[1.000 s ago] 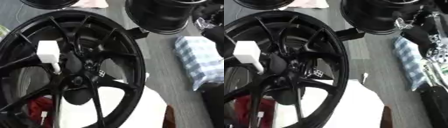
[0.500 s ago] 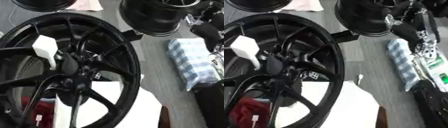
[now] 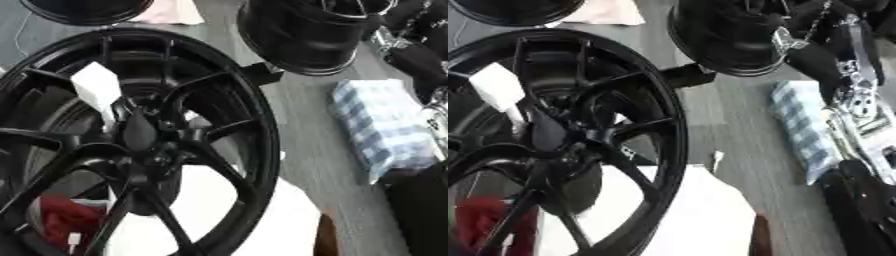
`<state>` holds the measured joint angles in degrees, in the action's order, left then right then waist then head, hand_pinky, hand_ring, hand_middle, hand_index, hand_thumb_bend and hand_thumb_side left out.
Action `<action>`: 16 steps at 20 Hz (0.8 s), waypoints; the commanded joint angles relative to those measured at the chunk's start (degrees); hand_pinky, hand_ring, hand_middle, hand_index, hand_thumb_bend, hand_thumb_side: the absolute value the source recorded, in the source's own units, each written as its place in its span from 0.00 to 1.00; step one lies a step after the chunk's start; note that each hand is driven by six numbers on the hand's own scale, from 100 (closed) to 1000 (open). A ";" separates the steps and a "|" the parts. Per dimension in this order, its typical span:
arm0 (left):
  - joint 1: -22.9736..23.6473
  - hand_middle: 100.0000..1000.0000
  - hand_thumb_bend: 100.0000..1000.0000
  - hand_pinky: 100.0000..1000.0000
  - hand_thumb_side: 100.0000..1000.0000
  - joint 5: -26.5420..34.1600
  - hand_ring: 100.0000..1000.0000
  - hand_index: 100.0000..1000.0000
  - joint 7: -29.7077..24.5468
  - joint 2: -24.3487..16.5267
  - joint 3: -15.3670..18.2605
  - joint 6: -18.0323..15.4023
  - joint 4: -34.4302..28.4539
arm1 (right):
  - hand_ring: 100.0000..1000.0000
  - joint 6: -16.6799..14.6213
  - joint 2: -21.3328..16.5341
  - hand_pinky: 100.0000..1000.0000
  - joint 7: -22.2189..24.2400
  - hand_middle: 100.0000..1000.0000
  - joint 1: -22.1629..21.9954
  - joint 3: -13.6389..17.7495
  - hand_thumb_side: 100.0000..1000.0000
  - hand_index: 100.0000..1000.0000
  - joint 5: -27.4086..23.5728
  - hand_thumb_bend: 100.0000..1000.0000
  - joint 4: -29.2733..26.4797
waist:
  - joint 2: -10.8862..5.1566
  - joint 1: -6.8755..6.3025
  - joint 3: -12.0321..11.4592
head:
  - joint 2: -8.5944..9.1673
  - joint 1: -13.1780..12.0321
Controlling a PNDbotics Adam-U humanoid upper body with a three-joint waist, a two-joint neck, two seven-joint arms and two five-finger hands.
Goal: Pull the pin out of the wheel hub.
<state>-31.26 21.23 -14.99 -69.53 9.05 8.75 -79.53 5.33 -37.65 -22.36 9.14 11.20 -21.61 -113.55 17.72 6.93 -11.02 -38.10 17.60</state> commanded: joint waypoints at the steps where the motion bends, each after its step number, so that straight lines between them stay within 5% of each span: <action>1: 0.41 0.66 0.00 0.98 0.68 -0.52 0.76 0.89 -1.93 -3.28 0.20 -2.32 -3.57 | 0.52 -0.01 -1.74 0.57 0.25 0.37 0.66 0.27 0.00 0.48 -0.24 0.29 -1.04 | -1.22 -0.32 -0.20 | 0.81 -0.04; 12: 0.08 0.65 0.00 0.98 0.76 -0.66 0.76 0.88 -9.28 -2.61 1.22 -6.94 -2.37 | 0.53 -0.15 -1.73 0.57 0.13 0.38 0.92 0.31 0.00 0.48 -0.40 0.30 -1.04 | -1.28 -0.34 -0.06 | 1.38 -0.11; 16: 0.10 0.68 0.00 0.98 0.20 -1.25 0.77 0.86 -11.25 -2.53 0.98 -7.73 -3.02 | 0.53 -0.11 -1.71 0.57 0.12 0.38 1.03 0.27 0.00 0.48 -0.50 0.30 -1.04 | -1.27 -0.48 -0.11 | 1.49 -0.03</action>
<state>-30.30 20.22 -25.56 -69.65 9.09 1.33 -81.71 5.35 -37.65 -22.17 9.60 10.92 -21.82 -113.55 17.72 7.14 -11.07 -37.46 17.50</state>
